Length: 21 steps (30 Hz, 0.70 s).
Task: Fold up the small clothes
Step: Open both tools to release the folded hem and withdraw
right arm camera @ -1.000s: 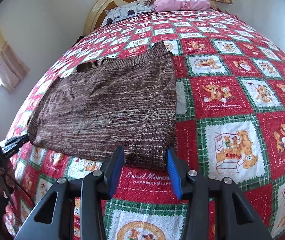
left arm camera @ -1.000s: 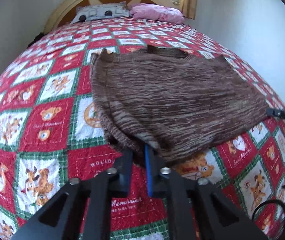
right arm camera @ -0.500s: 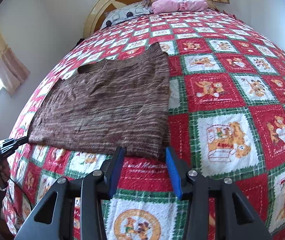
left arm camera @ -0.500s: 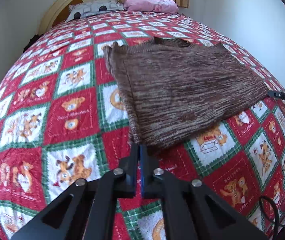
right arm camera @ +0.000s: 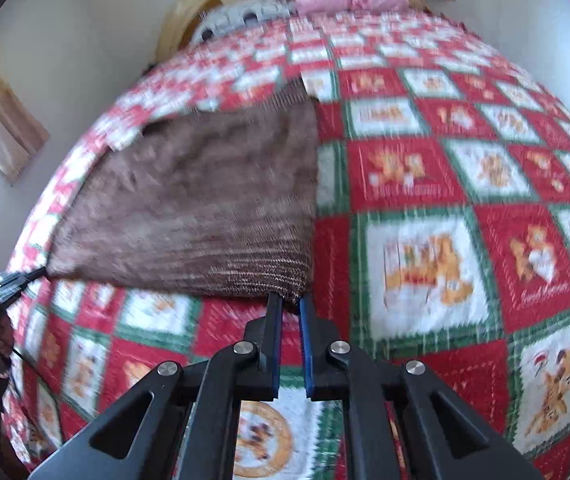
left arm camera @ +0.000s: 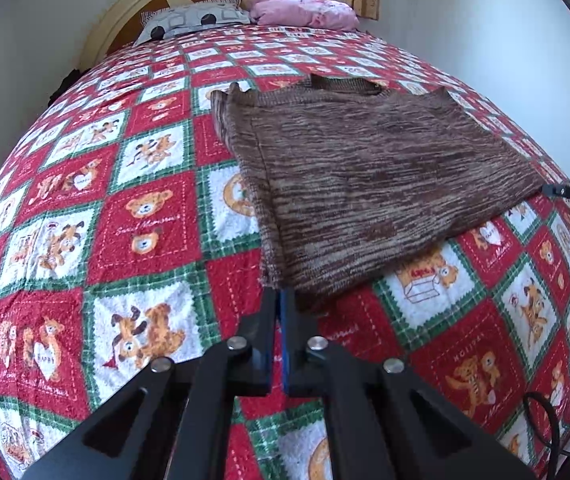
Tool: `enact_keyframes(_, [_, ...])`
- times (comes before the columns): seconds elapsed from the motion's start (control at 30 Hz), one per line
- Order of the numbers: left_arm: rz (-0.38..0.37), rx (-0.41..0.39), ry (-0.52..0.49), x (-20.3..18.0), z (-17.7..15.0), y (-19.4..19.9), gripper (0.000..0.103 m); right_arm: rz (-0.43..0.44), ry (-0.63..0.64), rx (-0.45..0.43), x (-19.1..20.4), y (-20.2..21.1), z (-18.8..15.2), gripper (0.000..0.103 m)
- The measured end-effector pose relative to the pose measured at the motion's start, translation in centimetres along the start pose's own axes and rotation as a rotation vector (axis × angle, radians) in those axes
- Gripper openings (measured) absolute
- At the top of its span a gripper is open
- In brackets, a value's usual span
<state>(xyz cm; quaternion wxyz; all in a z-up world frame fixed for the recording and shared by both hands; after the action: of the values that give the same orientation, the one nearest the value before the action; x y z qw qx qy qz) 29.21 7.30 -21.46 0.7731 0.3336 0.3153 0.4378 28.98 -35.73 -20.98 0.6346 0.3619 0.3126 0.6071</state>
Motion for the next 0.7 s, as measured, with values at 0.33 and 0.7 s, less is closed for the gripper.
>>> enact_keyframes(0.33, [0.123,-0.159,-0.069,-2.1,2.3,4.1,0.067,-0.033,0.027,-0.183,1.8,4.4,2.9,0.053])
enact_keyframes(0.7, [0.185,-0.063,0.066,-0.3,2.5,-3.2,0.067,-0.039,0.115,-0.096,7.8,-2.2,3.9,0.053])
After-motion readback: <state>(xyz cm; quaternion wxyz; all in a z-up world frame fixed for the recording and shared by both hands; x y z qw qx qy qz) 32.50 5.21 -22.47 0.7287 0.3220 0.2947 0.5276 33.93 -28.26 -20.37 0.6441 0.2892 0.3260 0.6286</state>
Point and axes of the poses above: each gripper's, at about its wrist camera, not at the fingertips, and y roughly against the way its jaws point, x to its left, z to its top, the point moved 5 cm from there along -y, roughly the way its jaws point, and after that the axes turned 11 degrees about -z, right-handed, at the moved point
